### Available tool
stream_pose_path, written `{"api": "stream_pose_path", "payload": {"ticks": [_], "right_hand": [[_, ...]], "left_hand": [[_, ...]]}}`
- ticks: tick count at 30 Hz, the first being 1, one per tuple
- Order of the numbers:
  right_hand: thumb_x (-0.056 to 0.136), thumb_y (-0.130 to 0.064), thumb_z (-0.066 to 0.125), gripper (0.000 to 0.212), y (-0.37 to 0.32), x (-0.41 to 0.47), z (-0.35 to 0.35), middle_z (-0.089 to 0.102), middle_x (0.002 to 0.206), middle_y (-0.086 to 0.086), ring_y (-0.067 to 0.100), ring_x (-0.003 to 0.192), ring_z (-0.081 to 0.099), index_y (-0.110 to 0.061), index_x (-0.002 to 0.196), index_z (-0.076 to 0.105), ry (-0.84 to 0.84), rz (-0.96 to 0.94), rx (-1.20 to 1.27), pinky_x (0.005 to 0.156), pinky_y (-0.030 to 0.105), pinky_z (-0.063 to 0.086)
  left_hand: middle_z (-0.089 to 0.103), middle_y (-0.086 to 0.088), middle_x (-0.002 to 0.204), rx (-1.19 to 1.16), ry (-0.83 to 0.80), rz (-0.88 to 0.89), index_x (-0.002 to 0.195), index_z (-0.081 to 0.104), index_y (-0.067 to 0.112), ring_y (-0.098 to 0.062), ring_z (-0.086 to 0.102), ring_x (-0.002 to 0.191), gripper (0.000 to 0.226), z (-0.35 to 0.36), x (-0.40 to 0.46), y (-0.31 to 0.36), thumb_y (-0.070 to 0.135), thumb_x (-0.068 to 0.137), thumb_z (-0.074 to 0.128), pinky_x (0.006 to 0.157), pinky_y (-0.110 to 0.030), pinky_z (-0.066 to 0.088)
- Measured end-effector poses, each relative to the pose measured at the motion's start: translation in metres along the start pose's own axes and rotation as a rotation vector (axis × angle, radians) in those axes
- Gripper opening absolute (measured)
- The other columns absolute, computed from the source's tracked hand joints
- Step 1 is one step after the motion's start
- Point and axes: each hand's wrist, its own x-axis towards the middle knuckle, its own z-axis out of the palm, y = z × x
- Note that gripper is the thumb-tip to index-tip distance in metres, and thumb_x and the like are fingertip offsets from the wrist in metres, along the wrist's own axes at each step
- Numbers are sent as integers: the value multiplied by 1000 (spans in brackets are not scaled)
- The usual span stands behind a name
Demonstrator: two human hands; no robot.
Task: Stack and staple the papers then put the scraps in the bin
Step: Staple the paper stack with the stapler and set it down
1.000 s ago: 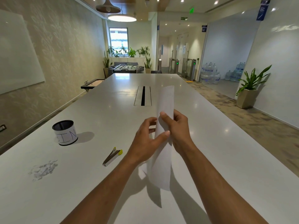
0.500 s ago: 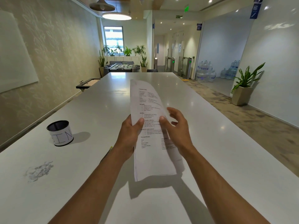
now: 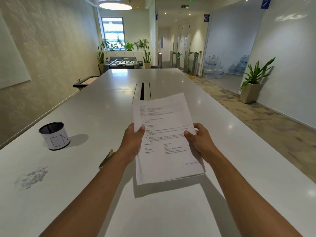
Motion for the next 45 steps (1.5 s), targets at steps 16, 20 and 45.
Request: {"api": "stream_pose_path", "payload": {"ticks": [16, 20, 45], "right_hand": [[96, -2, 49, 36, 46, 31, -20, 63, 129, 8, 25, 116, 61, -8, 132, 51, -28, 106, -267, 100, 36, 50], [93, -6, 55, 41, 61, 51, -25, 63, 130, 8, 25, 118, 60, -8, 135, 51, 48, 93, -338, 103, 42, 49], [79, -3, 52, 18, 103, 116, -39, 53, 92, 6, 21, 71, 45, -10, 96, 51, 236, -98, -1077, 61, 30, 35]], "left_hand": [[58, -9, 125, 254, 89, -132, 131, 40, 9, -22, 59, 97, 32, 37, 46, -72, 16, 100, 46, 71, -29, 50], [59, -7, 120, 537, 92, -61, 132, 37, 12, -21, 62, 87, 32, 48, 60, -81, 15, 101, 40, 60, -27, 53], [52, -10, 109, 1181, 110, 227, 101, 56, 6, -30, 59, 79, 17, 100, 133, -118, 6, 94, 41, 62, -35, 41]]}}
